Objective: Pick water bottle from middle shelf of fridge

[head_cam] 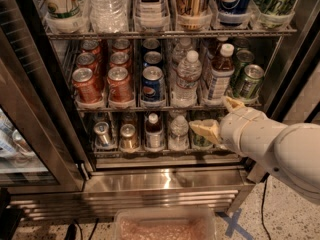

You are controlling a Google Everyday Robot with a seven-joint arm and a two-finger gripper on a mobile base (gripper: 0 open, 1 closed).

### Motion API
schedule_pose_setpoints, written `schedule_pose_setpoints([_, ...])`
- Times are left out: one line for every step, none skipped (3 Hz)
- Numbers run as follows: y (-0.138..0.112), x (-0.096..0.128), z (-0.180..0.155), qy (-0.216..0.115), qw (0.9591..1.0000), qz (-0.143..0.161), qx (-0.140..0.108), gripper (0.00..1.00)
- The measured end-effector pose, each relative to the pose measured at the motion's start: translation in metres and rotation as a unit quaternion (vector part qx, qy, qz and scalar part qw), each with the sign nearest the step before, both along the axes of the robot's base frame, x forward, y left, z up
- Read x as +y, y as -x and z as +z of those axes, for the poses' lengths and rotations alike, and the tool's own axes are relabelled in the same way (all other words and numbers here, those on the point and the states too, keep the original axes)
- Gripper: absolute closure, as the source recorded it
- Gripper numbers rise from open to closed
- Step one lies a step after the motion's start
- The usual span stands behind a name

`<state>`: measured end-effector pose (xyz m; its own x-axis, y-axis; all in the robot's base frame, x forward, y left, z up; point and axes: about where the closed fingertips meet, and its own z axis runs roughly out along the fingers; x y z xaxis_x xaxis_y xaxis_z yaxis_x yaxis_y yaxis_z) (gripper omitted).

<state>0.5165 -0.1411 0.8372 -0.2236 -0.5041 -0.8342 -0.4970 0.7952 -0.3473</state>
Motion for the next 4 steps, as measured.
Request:
schedule_pose_setpoints([-0.001, -0.001, 0.002, 0.001, 1.0000, -0.002, -0.003, 0.20])
schedule_pose_setpoints([-0.006, 0.003, 0.007, -0.015, 0.9997, -0.010, -0.014, 0.19])
schedule_pose_setpoints([-0.021, 0.005, 0.015, -0.036, 0.9979, -0.022, -0.049, 0.22])
schedule_pose_setpoints([-0.032, 0.012, 0.019, -0.062, 0.9940, -0.034, -0.083, 0.28])
